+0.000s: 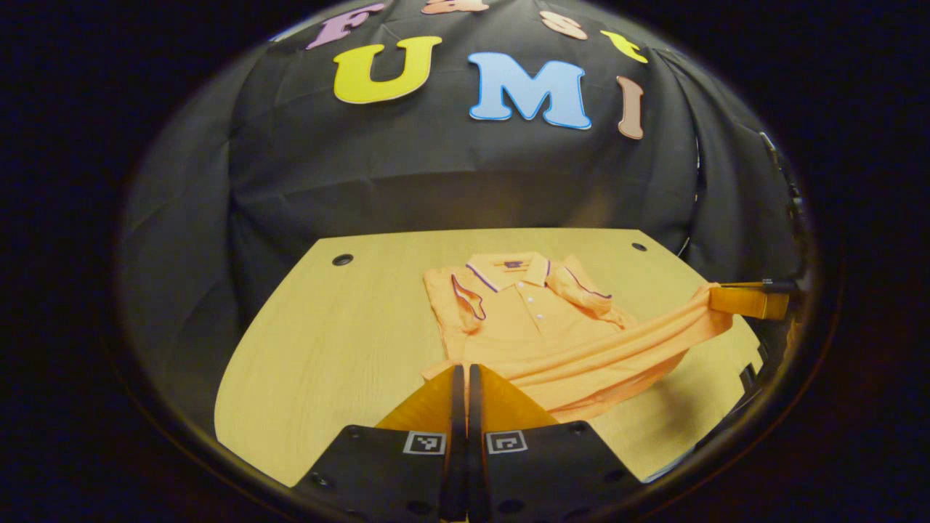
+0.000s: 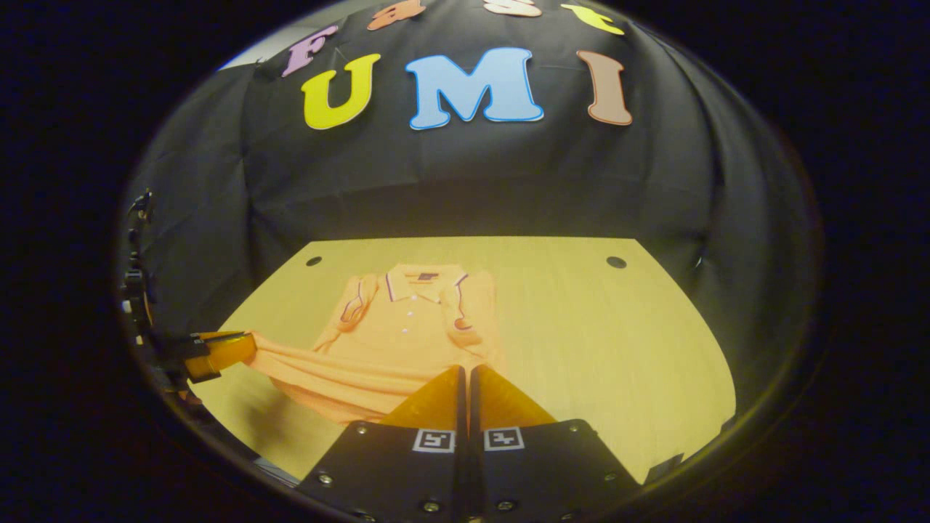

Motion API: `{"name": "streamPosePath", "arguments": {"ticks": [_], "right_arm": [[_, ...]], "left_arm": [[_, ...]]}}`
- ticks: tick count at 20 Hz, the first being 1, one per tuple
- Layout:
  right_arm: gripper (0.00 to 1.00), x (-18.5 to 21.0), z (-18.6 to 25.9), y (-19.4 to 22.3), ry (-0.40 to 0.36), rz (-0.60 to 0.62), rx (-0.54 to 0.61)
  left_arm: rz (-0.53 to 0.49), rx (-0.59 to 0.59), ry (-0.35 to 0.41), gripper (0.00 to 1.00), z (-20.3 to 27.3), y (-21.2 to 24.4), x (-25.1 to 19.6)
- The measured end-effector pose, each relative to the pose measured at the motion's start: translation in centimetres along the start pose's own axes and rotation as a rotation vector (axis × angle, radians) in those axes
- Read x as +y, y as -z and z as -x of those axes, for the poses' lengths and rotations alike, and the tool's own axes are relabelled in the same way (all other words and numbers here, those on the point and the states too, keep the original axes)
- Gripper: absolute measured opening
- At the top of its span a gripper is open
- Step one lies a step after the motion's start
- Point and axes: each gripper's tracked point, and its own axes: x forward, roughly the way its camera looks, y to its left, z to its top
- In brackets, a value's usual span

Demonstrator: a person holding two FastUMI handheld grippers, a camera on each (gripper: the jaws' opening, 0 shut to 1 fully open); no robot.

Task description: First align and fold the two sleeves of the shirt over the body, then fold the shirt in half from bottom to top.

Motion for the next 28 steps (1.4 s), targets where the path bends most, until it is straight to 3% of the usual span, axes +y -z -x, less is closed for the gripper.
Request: {"name": "streamPosePath", "arguments": {"ticks": [9, 19, 28], "right_arm": [[0.00, -0.6, -4.8, -5.4, 0.042, -0.007, -0.046], [0.00, -1.5, -11.6, -8.8, 0.000, -0.034, -0.024], [0.00, -1.9, -17.7, -11.7, -0.023, -0.044, -0.031]], "left_arm": [[-0.020, -0.065, 0.018, 0.07, -6.2, -7.4, 0.9], [0.019, -0.139, -0.055, 0.06, -12.5, -12.0, 2.7], [-0.088, -0.174, -0.109, 0.06, -18.1, -15.3, 2.7]]}}
